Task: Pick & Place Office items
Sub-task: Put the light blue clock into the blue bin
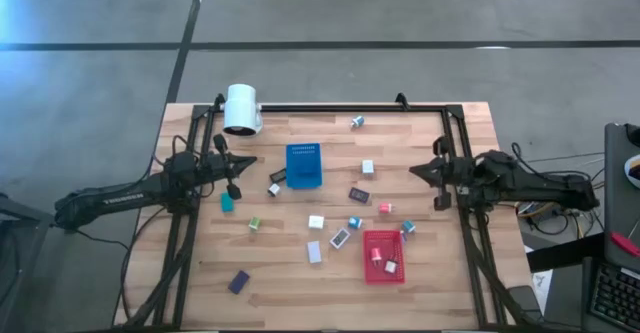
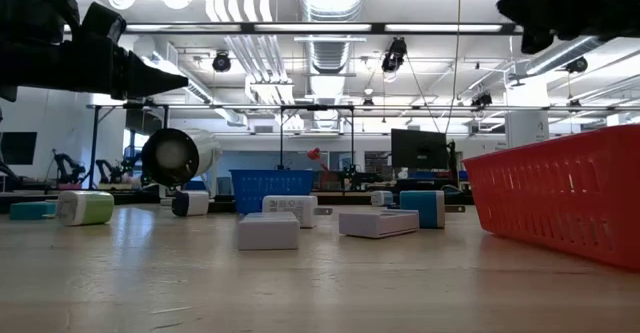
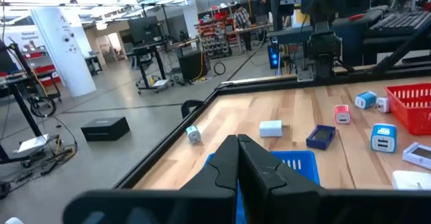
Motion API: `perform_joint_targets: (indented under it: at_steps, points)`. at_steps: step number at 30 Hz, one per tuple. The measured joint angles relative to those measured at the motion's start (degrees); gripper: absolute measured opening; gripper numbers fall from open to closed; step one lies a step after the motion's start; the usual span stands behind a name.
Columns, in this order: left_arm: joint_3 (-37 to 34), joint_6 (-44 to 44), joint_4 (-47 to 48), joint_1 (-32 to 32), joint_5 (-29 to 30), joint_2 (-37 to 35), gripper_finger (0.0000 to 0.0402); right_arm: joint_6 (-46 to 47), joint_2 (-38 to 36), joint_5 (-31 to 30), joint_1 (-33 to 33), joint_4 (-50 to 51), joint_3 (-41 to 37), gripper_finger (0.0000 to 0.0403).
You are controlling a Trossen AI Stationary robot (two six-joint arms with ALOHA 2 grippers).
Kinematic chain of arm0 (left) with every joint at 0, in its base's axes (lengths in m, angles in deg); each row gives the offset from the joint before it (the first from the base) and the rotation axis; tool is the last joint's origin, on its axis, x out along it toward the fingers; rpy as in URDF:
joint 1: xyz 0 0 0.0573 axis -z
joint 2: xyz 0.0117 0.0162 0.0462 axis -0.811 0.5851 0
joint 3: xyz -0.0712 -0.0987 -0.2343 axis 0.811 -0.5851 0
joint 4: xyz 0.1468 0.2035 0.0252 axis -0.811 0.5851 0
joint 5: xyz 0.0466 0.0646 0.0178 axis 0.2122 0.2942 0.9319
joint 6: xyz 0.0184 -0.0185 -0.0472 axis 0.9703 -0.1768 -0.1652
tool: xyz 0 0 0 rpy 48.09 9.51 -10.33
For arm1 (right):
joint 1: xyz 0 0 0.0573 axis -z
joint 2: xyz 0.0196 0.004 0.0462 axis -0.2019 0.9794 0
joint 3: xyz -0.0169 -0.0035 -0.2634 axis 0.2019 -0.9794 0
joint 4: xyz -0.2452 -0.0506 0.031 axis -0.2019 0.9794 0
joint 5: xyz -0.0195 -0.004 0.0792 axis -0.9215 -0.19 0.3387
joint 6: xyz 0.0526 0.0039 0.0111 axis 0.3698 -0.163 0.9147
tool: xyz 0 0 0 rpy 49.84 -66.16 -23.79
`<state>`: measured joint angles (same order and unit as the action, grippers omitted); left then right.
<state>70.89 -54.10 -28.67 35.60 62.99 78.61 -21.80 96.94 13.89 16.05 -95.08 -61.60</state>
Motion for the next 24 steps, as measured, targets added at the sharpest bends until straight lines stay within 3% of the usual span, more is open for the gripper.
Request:
perform_joint_targets:
  at_steps: [8,24]
  points:
    - [-0.02,0.42,0.49,0.0,0.0,0.0,0.0007,-4.0,-10.73,0.15,0.01,1.05,-3.01,0.0008]
    - [-0.02,0.02,0.32,-0.03,0.31,0.22,0.0007,-5.68,-10.59,1.58,0.01,1.41,-6.15,0.0008]
